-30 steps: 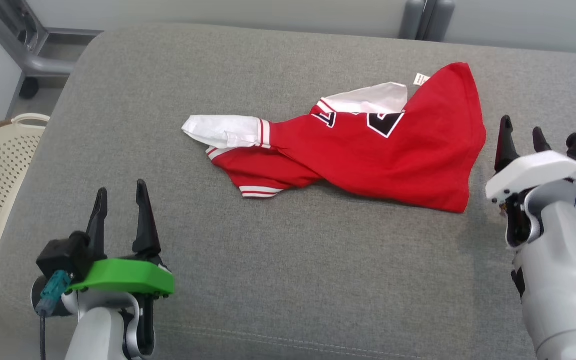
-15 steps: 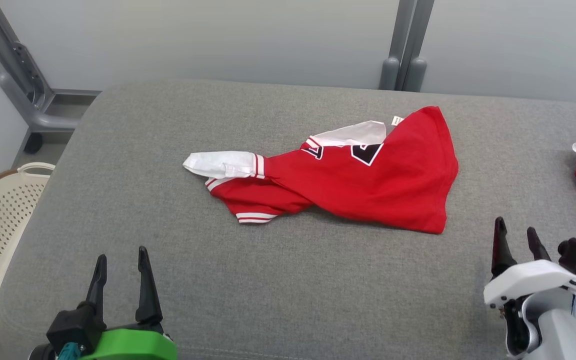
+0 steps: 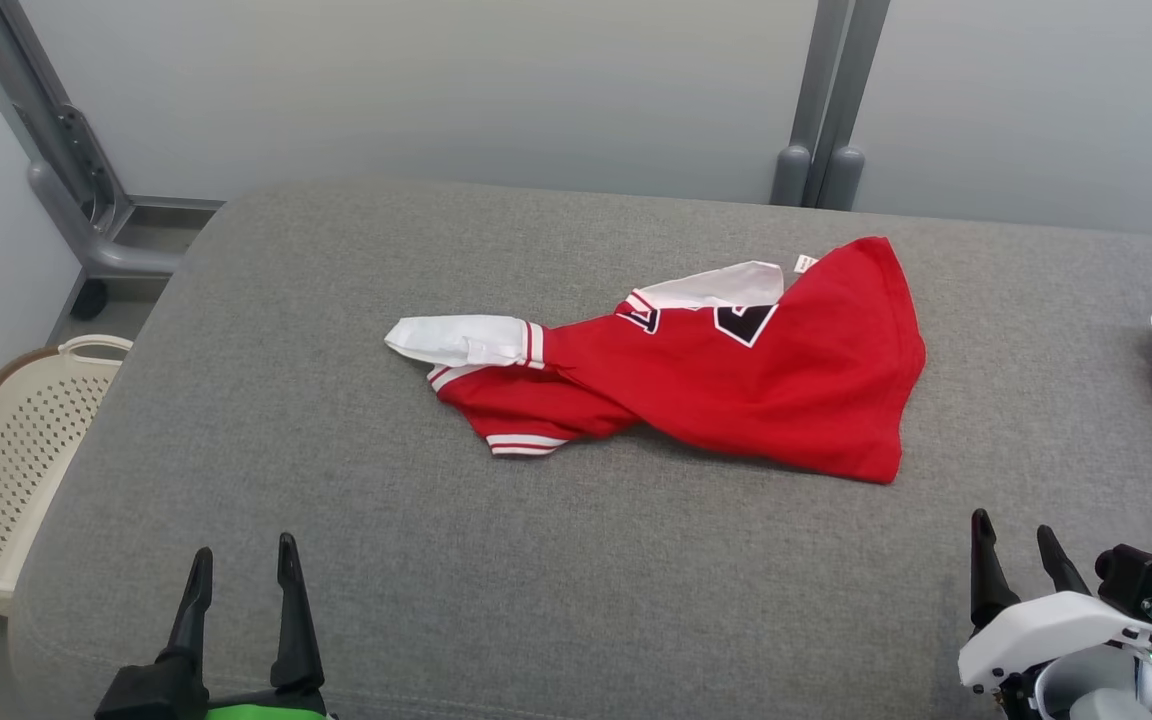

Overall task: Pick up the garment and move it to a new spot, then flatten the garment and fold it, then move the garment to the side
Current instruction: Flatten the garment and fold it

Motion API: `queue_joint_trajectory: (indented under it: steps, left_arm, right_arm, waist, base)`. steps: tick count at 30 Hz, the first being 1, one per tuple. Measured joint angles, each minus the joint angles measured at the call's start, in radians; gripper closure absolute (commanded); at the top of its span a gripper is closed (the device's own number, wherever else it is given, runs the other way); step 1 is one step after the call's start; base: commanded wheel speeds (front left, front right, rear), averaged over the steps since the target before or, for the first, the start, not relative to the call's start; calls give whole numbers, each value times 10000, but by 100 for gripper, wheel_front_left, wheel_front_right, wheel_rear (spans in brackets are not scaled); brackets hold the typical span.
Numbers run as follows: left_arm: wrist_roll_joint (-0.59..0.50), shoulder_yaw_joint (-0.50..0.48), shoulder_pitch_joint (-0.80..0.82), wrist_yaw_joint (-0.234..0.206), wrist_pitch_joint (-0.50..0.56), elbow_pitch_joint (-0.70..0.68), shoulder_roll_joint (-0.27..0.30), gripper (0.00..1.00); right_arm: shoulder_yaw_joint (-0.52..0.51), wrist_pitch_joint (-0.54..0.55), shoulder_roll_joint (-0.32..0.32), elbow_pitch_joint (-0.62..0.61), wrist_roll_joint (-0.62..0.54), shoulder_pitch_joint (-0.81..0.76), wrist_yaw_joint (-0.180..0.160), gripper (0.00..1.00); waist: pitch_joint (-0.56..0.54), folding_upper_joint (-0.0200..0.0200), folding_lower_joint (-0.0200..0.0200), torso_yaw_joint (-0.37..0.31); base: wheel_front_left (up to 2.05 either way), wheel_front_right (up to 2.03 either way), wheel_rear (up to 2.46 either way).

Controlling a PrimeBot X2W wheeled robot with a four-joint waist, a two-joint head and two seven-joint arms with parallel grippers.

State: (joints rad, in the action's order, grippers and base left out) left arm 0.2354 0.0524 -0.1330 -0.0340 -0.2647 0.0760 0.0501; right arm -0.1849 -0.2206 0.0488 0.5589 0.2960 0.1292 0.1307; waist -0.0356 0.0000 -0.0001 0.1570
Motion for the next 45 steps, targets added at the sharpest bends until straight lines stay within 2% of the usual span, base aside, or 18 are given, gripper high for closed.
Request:
queue_joint_trajectory:
  steps: [7, 15, 23, 28, 29, 30, 31, 32, 33, 34, 40, 45]
  left_arm:
    - [-105, 81, 25, 134, 0, -4, 0, 0]
    - [-439, 763, 271, 468, 0, -23, 0, 0]
    - [-548, 1517, 735, 871, 0, 940, -2, 0]
    - [-426, 1695, 1094, 872, 0, 1214, -2, 0]
    - [-422, 1712, 1135, 872, 0, 1231, -2, 0]
    - [-420, 1728, 1176, 871, 0, 1248, -2, 0]
    - [-412, 1733, 1211, 871, 0, 1248, -2, 0]
    - [-397, 1733, 1236, 871, 0, 1262, -2, 0]
    - [-395, 1739, 1240, 871, 0, 1281, -2, 0]
    - [-382, 1739, 1240, 871, -2, 1310, -2, 0]
    - [-368, 1741, 1228, 871, 0, 1457, -2, 0]
    - [-370, 1728, 1084, 869, 0, 1553, -2, 0]
  right_arm:
    - [38, 556, 2, 163, -272, 482, 0, 0]
    - [-341, 1632, -2, 917, -1365, 1850, 0, 0]
    - [-1072, 2309, 0, 1975, -2102, 2982, 0, 0]
    - [-1145, 2589, -2, 2635, -2219, 3325, 0, 0]
    - [-1135, 2589, -2, 2740, -2219, 3399, 0, 4]
    - [-1122, 2585, -2, 2846, -2209, 3473, 0, 37]
    - [-1126, 2548, -4, 2932, -2203, 3528, 0, 63]
    - [-1116, 2539, 0, 3032, -2203, 3583, 0, 74]
    - [-1112, 2525, 2, 3139, -2194, 3638, 0, 95]
    - [-1110, 2489, 13, 3214, -2188, 3691, 0, 100]
    - [-1229, 2008, -8, 3421, -1904, 3795, 4, 100]
    - [-1626, 1992, -6, 3080, -1413, 3754, 4, 100]
  waist:
    - [111, 0, 0, 76]
    - [524, 0, 0, 265]
    - [1064, 0, 0, 688]
    - [1364, 0, 0, 978]
    - [1418, 0, 0, 1022]
    - [1466, 0, 0, 1065]
    - [1507, 0, 0, 1102]
    - [1542, 0, 0, 1136]
    - [1567, 0, 1, 1166]
    - [1584, 0, 0, 1189]
    - [1447, 0, 1, 1171]
    - [1153, 0, 1, 1079]
  base:
    - [0, 0, 0]
    - [0, 0, 0]
    - [0, 0, 0]
    - [0, 0, 0]
    - [0, 0, 0]
    - [0, 0, 0]
    - [0, 0, 0]
    - [0, 0, 0]
    - [0, 0, 0]
    - [0, 0, 0]
    - [0, 0, 0]
    - [0, 0, 0]
